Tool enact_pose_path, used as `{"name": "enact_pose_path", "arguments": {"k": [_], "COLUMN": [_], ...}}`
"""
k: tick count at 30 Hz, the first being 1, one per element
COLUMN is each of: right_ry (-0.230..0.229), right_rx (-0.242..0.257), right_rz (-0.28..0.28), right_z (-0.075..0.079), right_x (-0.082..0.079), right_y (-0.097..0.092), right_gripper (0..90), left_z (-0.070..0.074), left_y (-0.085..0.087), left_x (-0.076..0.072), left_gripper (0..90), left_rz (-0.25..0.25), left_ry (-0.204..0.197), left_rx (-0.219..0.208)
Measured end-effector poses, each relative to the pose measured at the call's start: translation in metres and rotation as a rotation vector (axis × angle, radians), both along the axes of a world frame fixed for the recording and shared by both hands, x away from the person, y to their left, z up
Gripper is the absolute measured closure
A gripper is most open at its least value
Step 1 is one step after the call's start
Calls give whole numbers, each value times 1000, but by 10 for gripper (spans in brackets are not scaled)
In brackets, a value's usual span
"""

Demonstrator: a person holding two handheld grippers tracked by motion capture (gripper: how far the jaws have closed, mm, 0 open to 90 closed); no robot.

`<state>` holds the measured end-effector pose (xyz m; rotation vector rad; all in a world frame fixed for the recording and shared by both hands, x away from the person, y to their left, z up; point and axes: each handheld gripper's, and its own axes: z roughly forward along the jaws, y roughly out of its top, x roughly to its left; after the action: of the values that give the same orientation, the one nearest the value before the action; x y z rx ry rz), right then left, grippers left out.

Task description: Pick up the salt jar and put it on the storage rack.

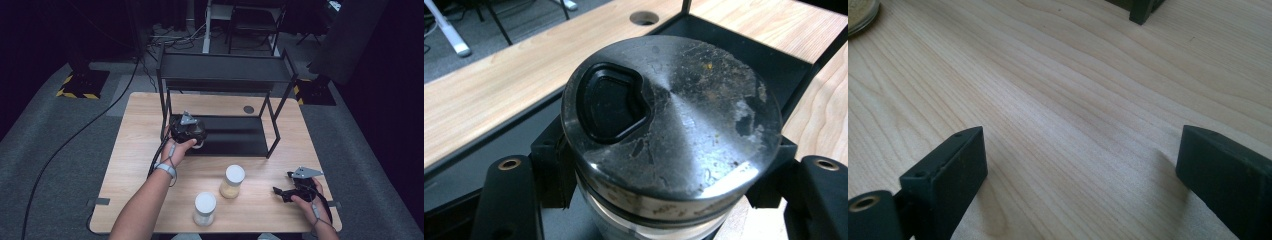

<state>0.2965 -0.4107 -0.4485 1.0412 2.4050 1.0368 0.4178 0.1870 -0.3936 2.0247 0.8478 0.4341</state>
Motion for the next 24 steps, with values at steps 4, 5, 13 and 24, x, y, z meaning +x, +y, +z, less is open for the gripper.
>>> {"name": "enact_pose_path", "arguments": {"k": [4,5,13,24], "right_ry": [0,0,0,0], "right_rx": [0,0,0,0], "right_rz": [0,0,0,0], "right_z": [0,0,0,0], "right_x": [0,0,0,0], "right_y": [0,0,0,0], "right_gripper": [63,63,63,63], "left_z": [-4,-5,-7,1], "left_y": [1,0,1,-10], "left_x": [5,6,9,5], "left_gripper": [298,298,298,265], "left_rz": [-8,-4,3,22], "left_ry": [18,19,41,35], "left_rx": [10,12,29,104]}}
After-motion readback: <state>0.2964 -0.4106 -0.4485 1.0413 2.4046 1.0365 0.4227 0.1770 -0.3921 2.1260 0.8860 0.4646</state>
